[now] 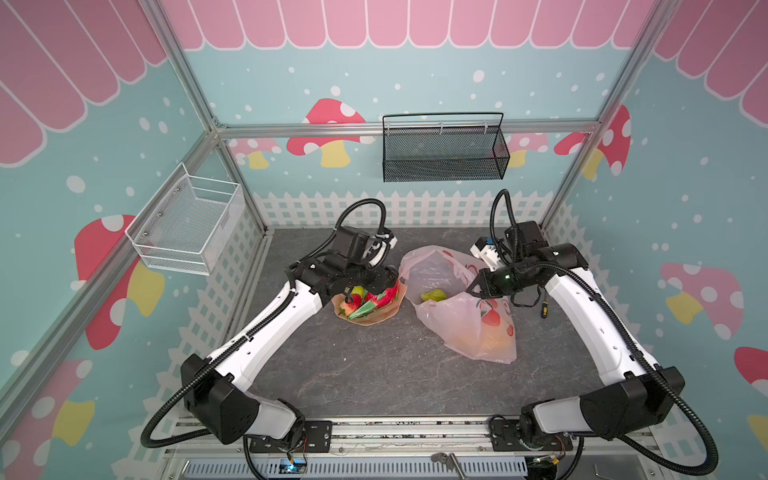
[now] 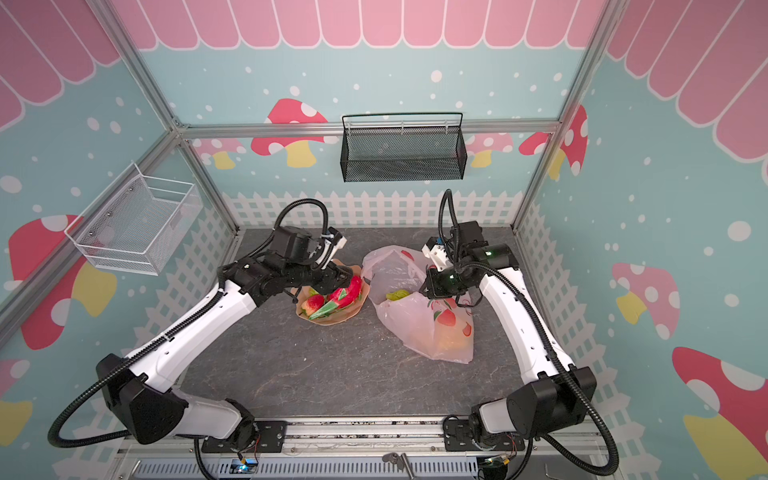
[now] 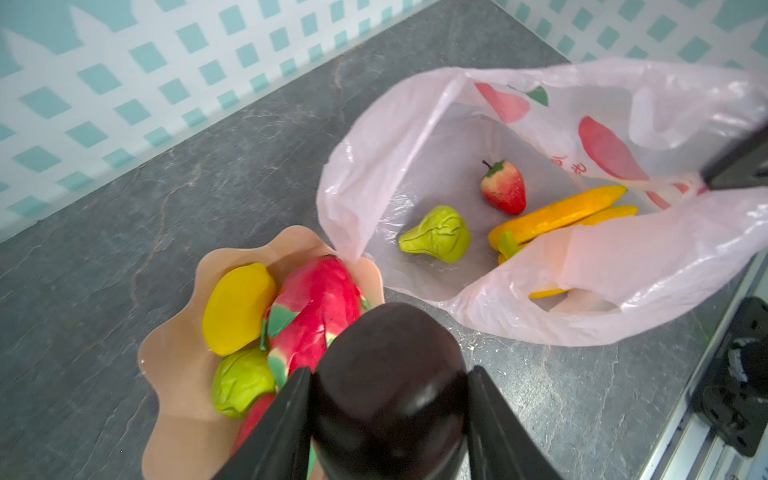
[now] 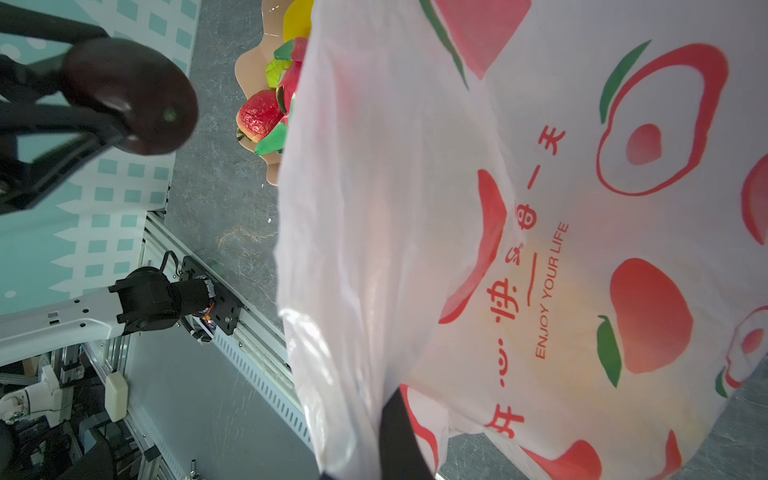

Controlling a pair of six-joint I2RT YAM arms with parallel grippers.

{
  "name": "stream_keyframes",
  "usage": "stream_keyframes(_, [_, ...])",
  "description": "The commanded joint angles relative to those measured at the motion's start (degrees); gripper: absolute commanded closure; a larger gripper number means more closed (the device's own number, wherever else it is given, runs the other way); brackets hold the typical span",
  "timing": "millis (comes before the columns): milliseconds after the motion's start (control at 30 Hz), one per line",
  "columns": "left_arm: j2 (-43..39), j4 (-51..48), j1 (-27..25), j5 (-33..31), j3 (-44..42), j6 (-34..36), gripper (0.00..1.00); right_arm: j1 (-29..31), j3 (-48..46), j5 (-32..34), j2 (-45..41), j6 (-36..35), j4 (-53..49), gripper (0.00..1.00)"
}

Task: Place the fruits into the plastic bag
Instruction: 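Lift the dark plum with the left gripper over the bag opening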

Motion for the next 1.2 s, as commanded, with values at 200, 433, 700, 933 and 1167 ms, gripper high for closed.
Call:
stream_keyframes(200, [10.7, 0.8, -6.2, 2.0, 9.7, 6.1, 0.74, -0.1, 1.4, -0.5, 0.2, -1.6, -1.3, 1.00])
stream_keyframes(433, [16.5, 0.8, -8.1, 1.8, 12.1, 8.8, 0.76, -0.1, 2.5, -1.2, 0.2, -1.4, -1.5, 1.00])
stream_keyframes(700, [20.7, 2.1, -9.1, -0.5, 11.7, 11.6, 0.77, -0.1, 3.0, -1.4, 0.9, -1.4, -1.7, 1.00])
stream_keyframes(933, [24.3, 4.6, -10.1, -2.7, 10.8, 11.9, 0.77, -0.1, 3.0, -2.2, 1.5, -1.6, -1.6, 1.00])
stream_keyframes(1167, [26.2, 8.0, -10.3, -4.0, 10.0, 13.1, 0.77, -0.1, 2.7, -2.4, 1.3, -1.5, -1.7, 1.00])
